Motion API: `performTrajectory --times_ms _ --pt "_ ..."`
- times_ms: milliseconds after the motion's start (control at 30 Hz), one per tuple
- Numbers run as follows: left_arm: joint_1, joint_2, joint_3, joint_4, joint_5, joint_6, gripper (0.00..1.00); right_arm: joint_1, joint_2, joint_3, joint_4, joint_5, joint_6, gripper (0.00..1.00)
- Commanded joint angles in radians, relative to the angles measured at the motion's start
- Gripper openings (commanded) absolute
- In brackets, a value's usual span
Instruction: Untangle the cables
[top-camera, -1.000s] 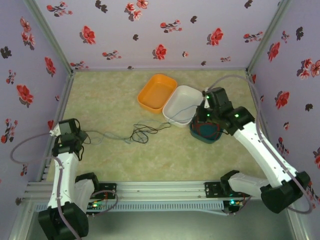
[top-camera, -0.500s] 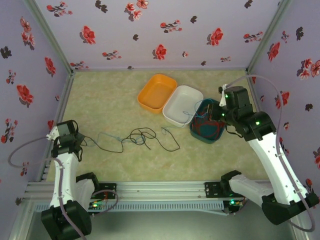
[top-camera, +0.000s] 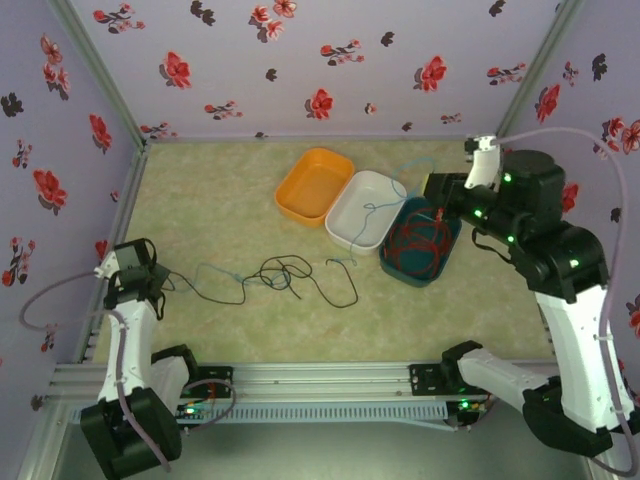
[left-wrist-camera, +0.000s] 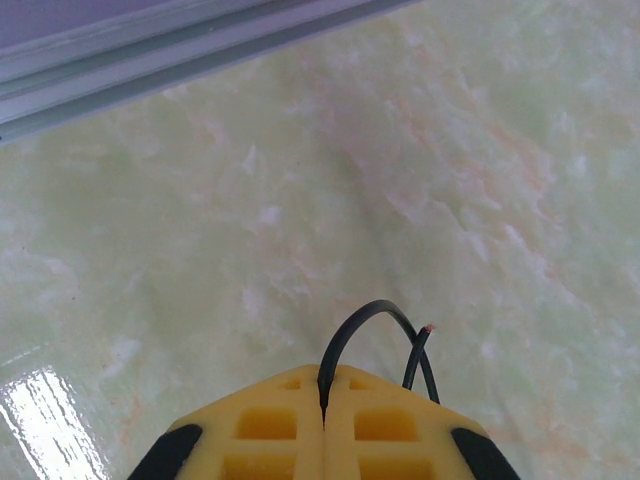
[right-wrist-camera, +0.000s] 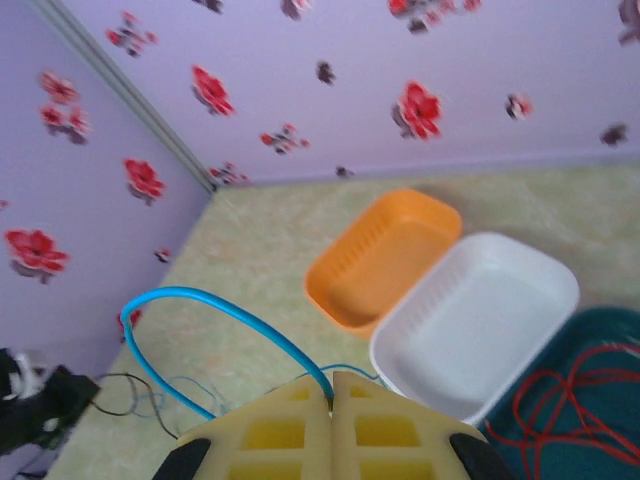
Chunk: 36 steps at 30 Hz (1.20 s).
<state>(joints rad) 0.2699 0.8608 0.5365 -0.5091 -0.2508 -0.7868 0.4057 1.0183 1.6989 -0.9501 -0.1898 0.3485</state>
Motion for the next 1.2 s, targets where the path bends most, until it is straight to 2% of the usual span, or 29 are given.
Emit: performTrajectory --times_ms 0,333,467,600,833,1000,1167 --pt "0.011 0.029 -0.004 0.051 0.005 0.004 0.0 -0.003 -0.006 0.073 -0.001 -0.041 -0.038 0.0" --pt "0.029 0.04 -0.001 0.053 0.003 0.029 0.0 -0.003 0.004 0.164 0.042 -0.005 -0.064 0.0" --pt "0.047 0.042 -0.009 0.051 0.003 0.037 0.0 -0.003 0.022 0.254 0.043 0.014 -0.08 0.0" --pt "0.056 0.047 -0.021 0.062 0.005 0.035 0.0 -0.002 -0.007 0.293 0.139 0.019 -0.069 0.0" --pt "0.06 0.068 -0.032 0.088 0.035 0.039 0.0 -0.002 -0.02 0.321 0.281 -0.058 -0.027 0.0" --pt "0.06 0.059 -0.031 0.096 0.077 0.042 0.0 -0.002 0.074 0.346 0.226 -0.029 -0.024 0.0" --pt "0.06 0.015 -0.024 0.106 0.168 0.055 0.0 -0.003 0.148 0.282 0.22 0.002 -0.027 0.0"
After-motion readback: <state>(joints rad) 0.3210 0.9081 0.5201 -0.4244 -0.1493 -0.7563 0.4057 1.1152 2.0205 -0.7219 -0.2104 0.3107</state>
